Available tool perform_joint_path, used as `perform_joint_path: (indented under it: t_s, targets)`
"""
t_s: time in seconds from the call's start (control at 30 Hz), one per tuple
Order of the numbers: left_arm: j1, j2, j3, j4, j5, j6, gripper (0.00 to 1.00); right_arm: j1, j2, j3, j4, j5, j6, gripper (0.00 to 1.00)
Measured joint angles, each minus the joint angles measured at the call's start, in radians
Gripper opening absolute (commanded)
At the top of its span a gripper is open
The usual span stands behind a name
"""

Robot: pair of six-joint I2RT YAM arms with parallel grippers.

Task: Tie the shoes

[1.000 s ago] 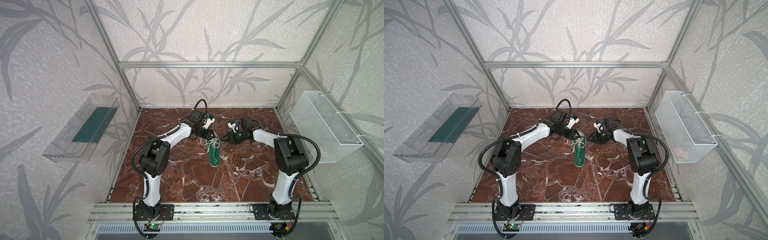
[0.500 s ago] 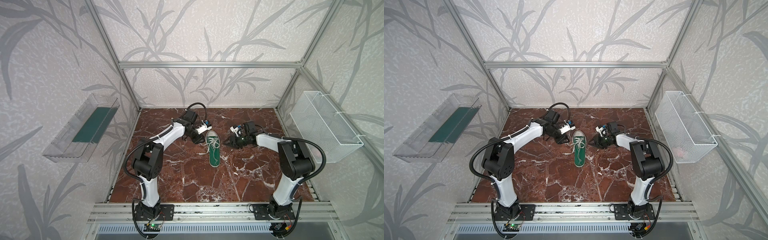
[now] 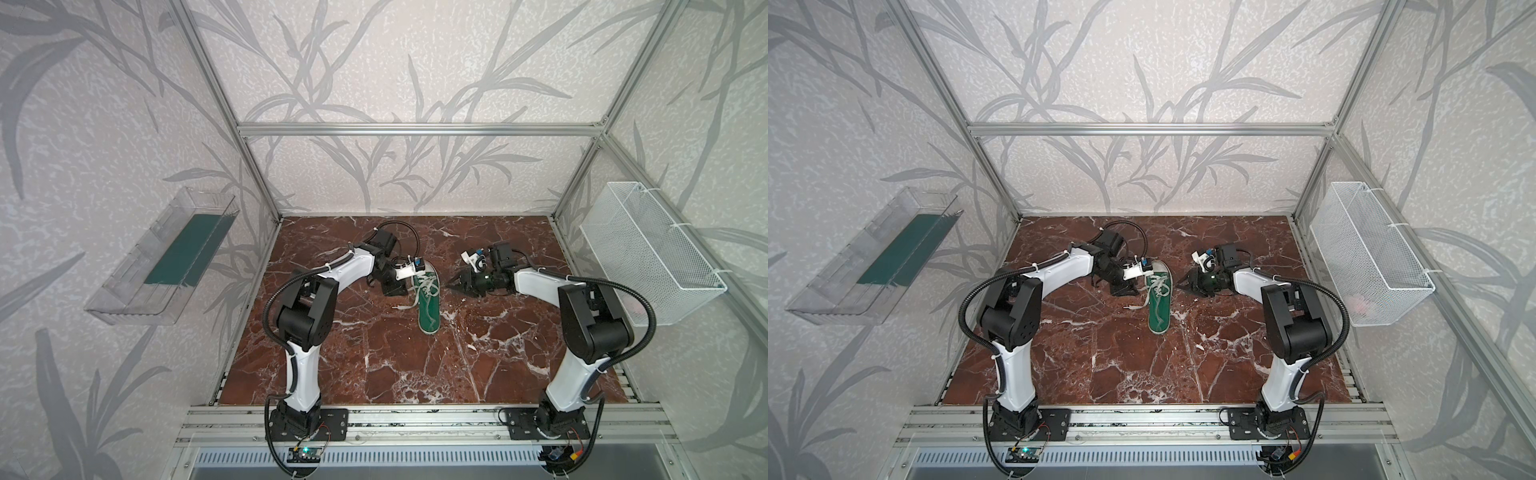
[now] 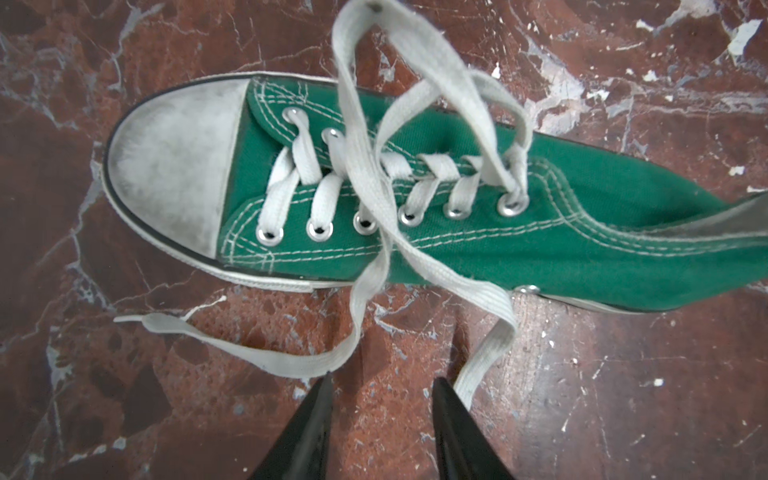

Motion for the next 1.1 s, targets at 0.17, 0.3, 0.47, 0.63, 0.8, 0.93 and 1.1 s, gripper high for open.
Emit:
perform_joint_path:
  t_s: [0.17, 0.3, 0.47, 0.63, 0.8, 0.93, 1.1]
  targets:
    - [0.000, 0.031, 0.011, 0.014, 0.000, 0.019, 0.44, -0.002, -0.001, 0.000, 0.000, 0.000, 0.000, 0.40]
    - [0.000, 0.059, 0.035, 0.013, -0.001, 0.025, 0.44, -0.009, -0.001, 0.000, -0.001, 0.000, -0.001, 0.40]
    - [-0.007, 0.076, 0.059, 0.013, -0.016, 0.025, 0.43, -0.015, -0.001, 0.000, -0.003, 0.000, -0.002, 0.40]
    - [-0.026, 0.095, 0.091, 0.005, -0.039, 0.025, 0.39, -0.015, -0.001, 0.000, -0.008, -0.001, -0.006, 0.40]
    - [-0.039, 0.111, 0.116, -0.007, -0.045, 0.026, 0.31, -0.017, -0.001, 0.000, -0.009, -0.006, -0.008, 0.40]
    - [-0.043, 0.116, 0.122, -0.019, -0.049, 0.028, 0.24, -0.018, -0.002, 0.000, -0.010, -0.009, -0.009, 0.40]
    - [-0.044, 0.116, 0.122, -0.034, -0.061, 0.037, 0.08, -0.020, -0.015, -0.004, -0.015, -0.014, -0.010, 0.40]
